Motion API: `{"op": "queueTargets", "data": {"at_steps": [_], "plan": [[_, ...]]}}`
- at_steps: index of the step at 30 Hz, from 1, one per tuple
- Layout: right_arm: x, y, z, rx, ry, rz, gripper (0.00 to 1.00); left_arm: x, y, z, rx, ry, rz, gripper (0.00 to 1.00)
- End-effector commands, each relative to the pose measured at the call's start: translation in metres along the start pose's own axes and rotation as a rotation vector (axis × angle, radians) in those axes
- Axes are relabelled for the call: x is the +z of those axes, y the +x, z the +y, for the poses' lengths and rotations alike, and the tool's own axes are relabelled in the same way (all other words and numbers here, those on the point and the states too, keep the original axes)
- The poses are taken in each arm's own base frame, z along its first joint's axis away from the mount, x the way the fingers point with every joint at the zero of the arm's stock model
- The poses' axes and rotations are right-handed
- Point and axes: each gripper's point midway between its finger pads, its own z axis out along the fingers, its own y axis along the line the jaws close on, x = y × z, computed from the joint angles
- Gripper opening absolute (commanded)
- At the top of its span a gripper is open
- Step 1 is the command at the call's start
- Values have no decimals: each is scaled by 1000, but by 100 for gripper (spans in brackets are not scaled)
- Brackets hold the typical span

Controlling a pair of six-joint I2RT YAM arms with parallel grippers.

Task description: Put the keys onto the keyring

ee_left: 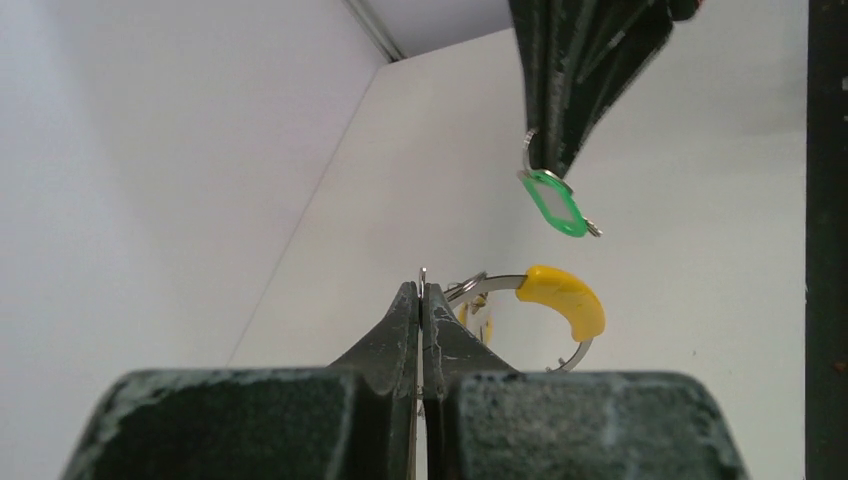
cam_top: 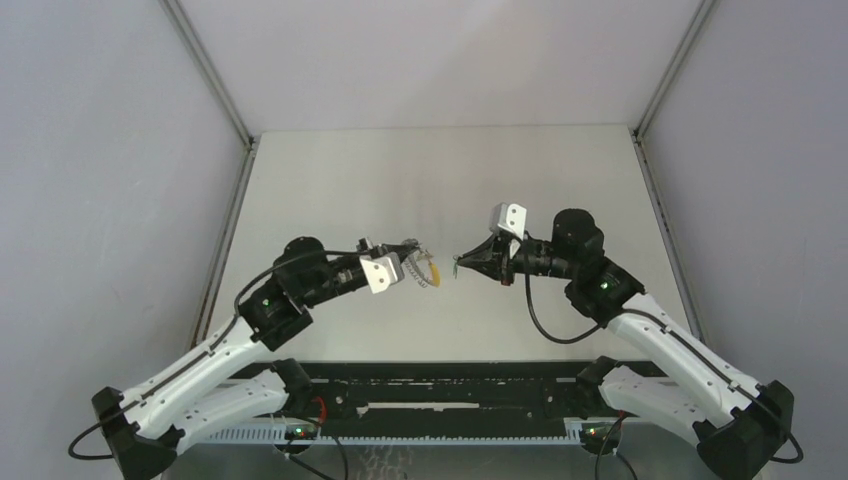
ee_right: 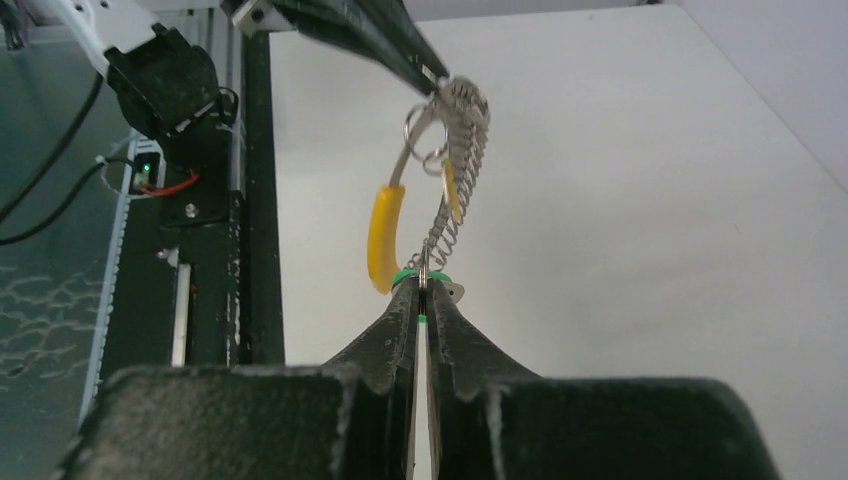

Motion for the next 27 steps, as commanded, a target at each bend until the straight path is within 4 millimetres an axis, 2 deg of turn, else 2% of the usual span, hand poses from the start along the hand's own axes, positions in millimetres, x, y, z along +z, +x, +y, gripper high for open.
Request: {"op": "queueTargets", "data": {"at_steps": [1,5,13,16,21,27], "plan": [[7,-30,9,-10,-39,-38,0,-9,-17,7,121,-23,-4,0],[19,-32,11,-21,-64,-40,0,-14,-18,0,186,-5,-21,0],[42,-25,15,-33,-133,-24,0,-12,2,-13,308,18,14,0],[45,-28,17,-65,-139,-32,0,-10,8,-18,331,30,36,0],[48,-25,6,-94,-89,-23,0,-9,9,-24,328,53,34,0],[53,-27,13,-105,-127,-25,0,-6,9,-30,286,56,3,0]]}}
